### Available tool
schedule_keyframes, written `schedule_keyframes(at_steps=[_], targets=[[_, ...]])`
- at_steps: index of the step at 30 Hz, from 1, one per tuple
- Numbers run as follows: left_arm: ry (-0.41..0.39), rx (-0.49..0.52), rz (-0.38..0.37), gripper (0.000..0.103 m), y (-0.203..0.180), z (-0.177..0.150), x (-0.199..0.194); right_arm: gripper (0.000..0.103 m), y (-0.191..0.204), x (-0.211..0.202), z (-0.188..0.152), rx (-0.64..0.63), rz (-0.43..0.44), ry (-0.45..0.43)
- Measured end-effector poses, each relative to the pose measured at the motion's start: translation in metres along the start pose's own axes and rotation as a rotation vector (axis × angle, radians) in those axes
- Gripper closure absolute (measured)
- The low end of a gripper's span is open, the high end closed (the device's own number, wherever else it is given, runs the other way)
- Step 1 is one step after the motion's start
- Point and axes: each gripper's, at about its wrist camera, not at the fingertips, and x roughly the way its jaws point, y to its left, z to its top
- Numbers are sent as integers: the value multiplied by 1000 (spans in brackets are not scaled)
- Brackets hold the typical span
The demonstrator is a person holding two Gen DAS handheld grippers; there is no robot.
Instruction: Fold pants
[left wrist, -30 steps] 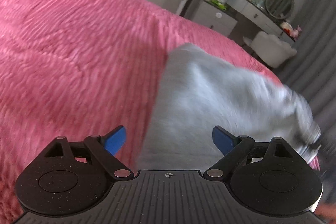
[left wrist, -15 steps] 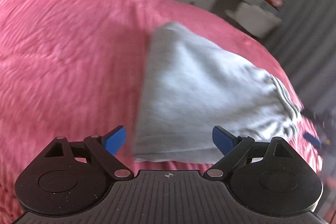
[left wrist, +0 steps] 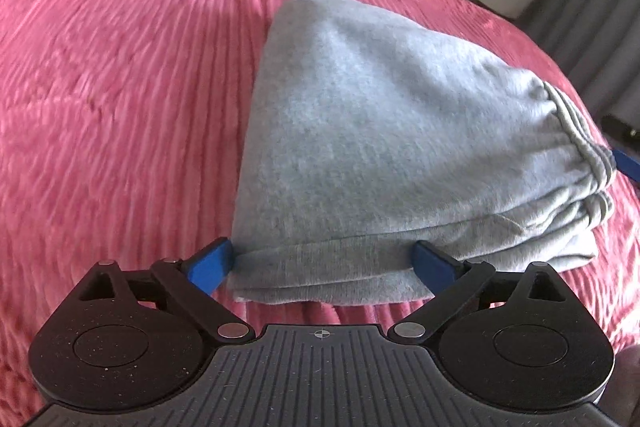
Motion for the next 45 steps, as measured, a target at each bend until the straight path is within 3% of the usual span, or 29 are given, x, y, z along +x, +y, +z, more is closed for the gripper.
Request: schedule_keyframes(at_steps=[2, 5, 7, 9, 11, 13, 15, 17, 19, 21, 22, 24, 26, 28, 29, 34, 37, 39, 41, 45], targets=[[-1, -15, -11, 3, 3, 0, -2, 63, 8, 5, 1, -54, -12, 4], [-11, -53, -31, 4, 7, 1, -8, 63, 11, 12, -5, -143, -48, 35], [-58, -68, -42, 4, 9, 6, -19, 63, 5, 21, -13, -173, -97, 95], [-125, -46, -34, 4, 3, 13, -30, 60, -1, 19, -14, -153, -90, 87], [-177, -15, -40, 4, -2, 27, -40, 57, -1, 12, -11, -126, -102, 46], [-204, 11, -66, 4, -9, 45, -42, 57, 3, 1, -10, -140, -112, -61], [-222, 31, -75, 4, -14, 64, -37, 57, 7, -7, -12, -165, -47, -124], [-233, 63, -41, 4, -21, 85, -25, 56, 13, -1, -18, -217, -48, -78], [-236, 89, 16, 4, -30, 104, -12, 53, 16, 16, -29, -289, -127, 15], [-251, 103, 59, 5, -34, 123, 3, 48, 14, 24, -33, -314, -147, 36], [-255, 103, 80, 5, -33, 131, 9, 39, 14, 25, -32, -307, -143, 41], [-246, 91, 120, 6, -30, 146, 22, 31, 5, 32, -30, -248, -139, 76], [-203, 98, 112, 13, -25, 157, 34, 16, -12, 39, -25, -159, -124, 96], [-118, 127, 118, 21, -24, 165, 55, 14, -22, 45, -23, -72, -104, 124], [-91, 139, 123, 21, -25, 167, 64, 12, -26, 46, -26, -51, -91, 131], [-99, 114, 119, 20, -17, 171, 85, 9, -23, 59, -36, -99, -81, 145], [-159, 95, 238, 37, -16, 176, 96, 7, -26, 67, -38, -89, -73, 153], [-181, 78, 343, 38, -15, 177, 101, 7, -25, 67, -39, -95, -70, 151], [-198, 24, 313, 41, -11, 175, 91, 6, -23, 67, -40, -105, -68, 150], [-208, 46, 110, 35, -14, 148, 47, 6, -26, 65, -39, -75, -55, 158]])
